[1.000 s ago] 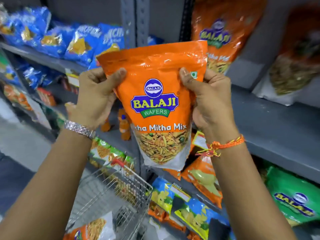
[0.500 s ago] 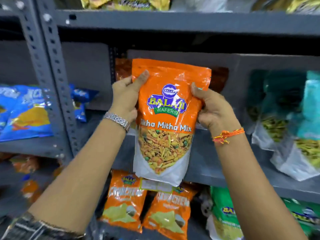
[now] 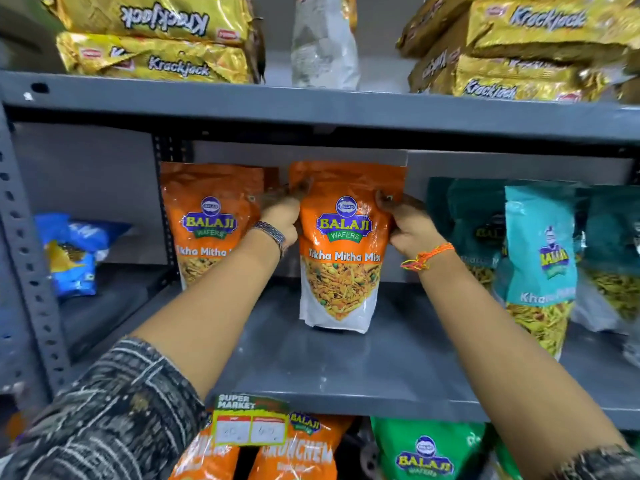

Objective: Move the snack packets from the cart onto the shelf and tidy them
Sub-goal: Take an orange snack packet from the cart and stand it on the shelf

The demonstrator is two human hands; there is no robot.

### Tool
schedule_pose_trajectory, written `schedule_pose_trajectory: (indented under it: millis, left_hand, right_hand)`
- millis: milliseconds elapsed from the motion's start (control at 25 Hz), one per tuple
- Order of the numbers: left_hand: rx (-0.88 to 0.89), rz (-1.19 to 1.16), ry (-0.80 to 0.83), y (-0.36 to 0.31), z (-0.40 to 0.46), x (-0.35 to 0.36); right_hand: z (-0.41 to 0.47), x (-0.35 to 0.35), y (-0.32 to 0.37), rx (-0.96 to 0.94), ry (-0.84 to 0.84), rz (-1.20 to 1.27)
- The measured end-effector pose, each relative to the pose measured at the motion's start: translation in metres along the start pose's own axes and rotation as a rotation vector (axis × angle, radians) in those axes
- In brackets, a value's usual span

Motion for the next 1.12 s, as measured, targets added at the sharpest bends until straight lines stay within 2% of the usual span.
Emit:
schedule_pose_trajectory:
  millis: [120, 320, 520, 640, 760, 880, 1000, 1120]
  left_hand:
    - [0.041, -0.066, -0.037, -0.002, 0.012, 0.015]
    - [0.002, -0.120, -0.045, 0.016, 0.026, 0.024]
    - [0.049, -0.048, -0.033, 0.016, 0.032, 0.017]
    - [0.165, 0.078, -0.125, 0.013, 0.028, -0.001]
    - [0.247, 0.144, -0.071, 0.009, 0.009, -0.007]
    - [0.275, 0.182, -0.062, 0.004, -0.018, -0.016]
    - [0.309, 0.184, -0.074, 0.001, -0.052, -0.032]
    - [0.319, 0.172, -0.134, 0.004, -0.095, -0.067]
  right_hand:
    - [0.017, -0.011, 0.000, 0.012, -0.015, -0.075]
    - [0.033, -0.027, 0.002, -0.084, -0.068, -0.122]
    - [0.033, -0.030, 0.004, -0.149, -0.084, -0.148]
    - [0.026, -0.031, 0.007, -0.248, -0.151, -0.247]
    - [0.015, -0.028, 0.001, -0.287, -0.178, -0.281]
    - [-0.020, -0.019, 0.009, -0.490, -0.295, -0.456]
    - [-0.067, 0.003, 0.008, -0.742, -0.298, -0.443]
    - [-0.099, 0.032, -0.020, -0.744, -0.183, -0.360]
Point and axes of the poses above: each hand's wrist, its own z-axis towards the middle knuckle, its own x-axis out of the palm, y = z × x, the point moved 8 cm from there along z, towards the middle knuckle, and after that the axes turned 15 degrees about z, right-handed, at the moved point
